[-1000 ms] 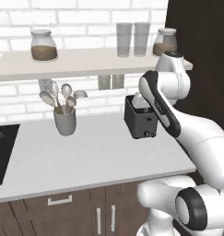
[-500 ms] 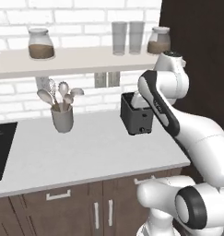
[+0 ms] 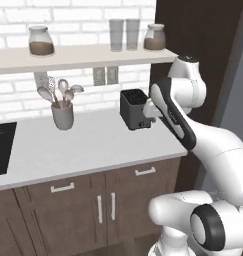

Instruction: Take a straw from the drawer in front and place it inside the glass cup on the dining counter.

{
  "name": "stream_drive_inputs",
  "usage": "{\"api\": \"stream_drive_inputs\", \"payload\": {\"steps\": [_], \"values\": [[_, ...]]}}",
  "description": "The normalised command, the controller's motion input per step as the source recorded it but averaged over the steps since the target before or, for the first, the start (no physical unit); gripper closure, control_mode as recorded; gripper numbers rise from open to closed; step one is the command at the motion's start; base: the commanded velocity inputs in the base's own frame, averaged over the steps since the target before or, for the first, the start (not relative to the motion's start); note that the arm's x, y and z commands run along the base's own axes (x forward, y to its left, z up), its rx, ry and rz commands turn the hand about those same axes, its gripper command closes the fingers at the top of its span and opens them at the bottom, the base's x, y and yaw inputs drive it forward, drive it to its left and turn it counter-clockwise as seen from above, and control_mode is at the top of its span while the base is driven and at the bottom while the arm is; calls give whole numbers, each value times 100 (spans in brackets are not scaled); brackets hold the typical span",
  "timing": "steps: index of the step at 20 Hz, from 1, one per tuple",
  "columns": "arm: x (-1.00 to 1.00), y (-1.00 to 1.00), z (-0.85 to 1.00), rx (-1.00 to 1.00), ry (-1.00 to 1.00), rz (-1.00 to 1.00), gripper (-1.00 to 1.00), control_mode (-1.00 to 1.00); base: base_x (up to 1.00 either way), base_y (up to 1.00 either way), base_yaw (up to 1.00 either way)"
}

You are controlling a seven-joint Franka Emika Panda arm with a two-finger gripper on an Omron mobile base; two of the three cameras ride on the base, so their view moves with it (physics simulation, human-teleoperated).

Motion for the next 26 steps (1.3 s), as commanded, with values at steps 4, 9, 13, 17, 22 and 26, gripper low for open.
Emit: {"api": "stream_drive_inputs", "payload": {"steps": [4,9,13,17,22,26], "values": [[0,0,0,0,0,0,-100,100,-35,51,-11],[0,0,0,0,0,0,-100,100,-18,58,-12],[0,0,0,0,0,0,-100,100,-2,53,-13],[0,0,0,0,0,0,-100,100,0,57,-14],[0,0,0,0,0,0,-100,100,0,63,-18],[0,0,0,0,0,0,-100,100,3,60,-25]]}}
